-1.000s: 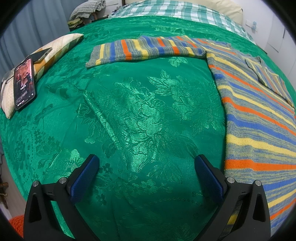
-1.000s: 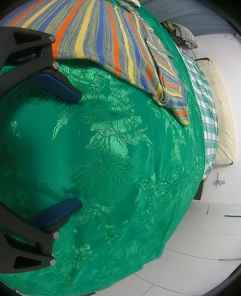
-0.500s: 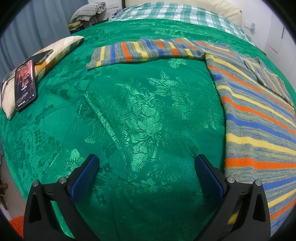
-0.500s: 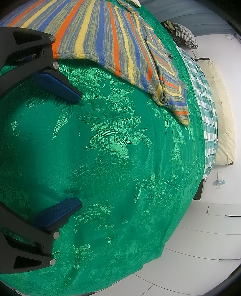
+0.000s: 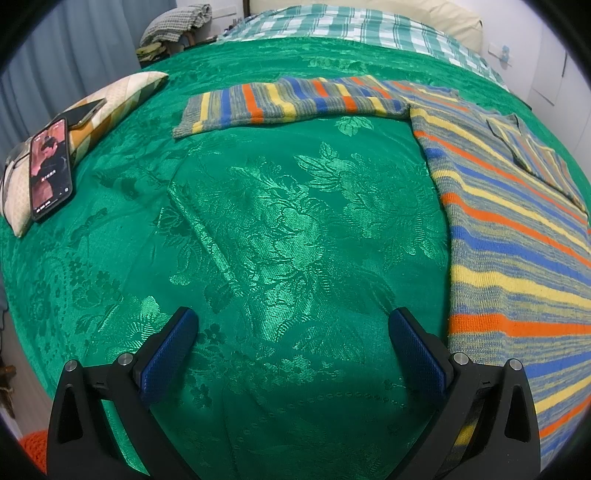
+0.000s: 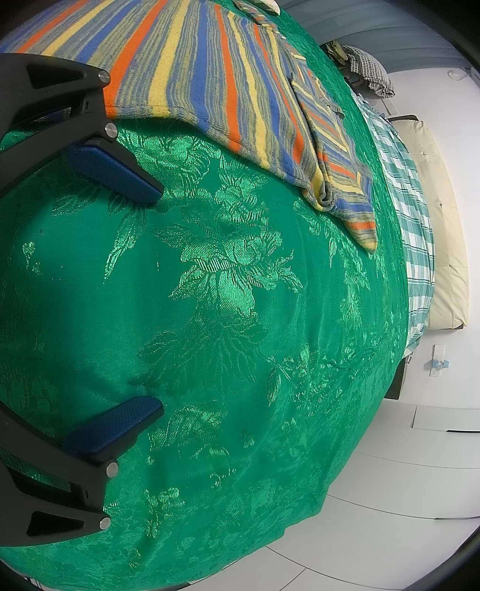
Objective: Fold small clothes
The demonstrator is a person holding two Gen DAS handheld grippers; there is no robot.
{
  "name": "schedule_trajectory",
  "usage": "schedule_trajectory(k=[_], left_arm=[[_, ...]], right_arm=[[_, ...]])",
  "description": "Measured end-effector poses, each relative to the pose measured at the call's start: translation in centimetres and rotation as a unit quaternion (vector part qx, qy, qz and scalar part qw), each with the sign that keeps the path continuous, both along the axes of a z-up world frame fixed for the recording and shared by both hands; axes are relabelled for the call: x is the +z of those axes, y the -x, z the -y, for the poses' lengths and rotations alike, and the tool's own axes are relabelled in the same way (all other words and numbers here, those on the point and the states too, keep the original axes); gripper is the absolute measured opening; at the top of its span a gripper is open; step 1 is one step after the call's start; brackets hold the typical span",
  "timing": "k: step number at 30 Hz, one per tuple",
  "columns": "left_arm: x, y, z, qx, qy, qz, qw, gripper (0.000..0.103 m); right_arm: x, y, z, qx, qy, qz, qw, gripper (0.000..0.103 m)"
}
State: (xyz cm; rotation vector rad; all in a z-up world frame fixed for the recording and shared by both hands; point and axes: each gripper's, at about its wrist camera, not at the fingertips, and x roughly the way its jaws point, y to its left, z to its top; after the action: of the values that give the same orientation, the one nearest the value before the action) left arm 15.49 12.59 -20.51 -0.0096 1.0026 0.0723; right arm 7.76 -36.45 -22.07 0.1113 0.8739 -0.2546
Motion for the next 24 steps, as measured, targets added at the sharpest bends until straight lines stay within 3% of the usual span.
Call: schedule_trajectory(k=[24], left_arm=[[-0.09,0.21,0.15,-0.001,-0.003,0.005,1.0,0.103]], right_arm=[[0.01,0.17,0.13,0.0,0.001,0.0,1.0,0.103]])
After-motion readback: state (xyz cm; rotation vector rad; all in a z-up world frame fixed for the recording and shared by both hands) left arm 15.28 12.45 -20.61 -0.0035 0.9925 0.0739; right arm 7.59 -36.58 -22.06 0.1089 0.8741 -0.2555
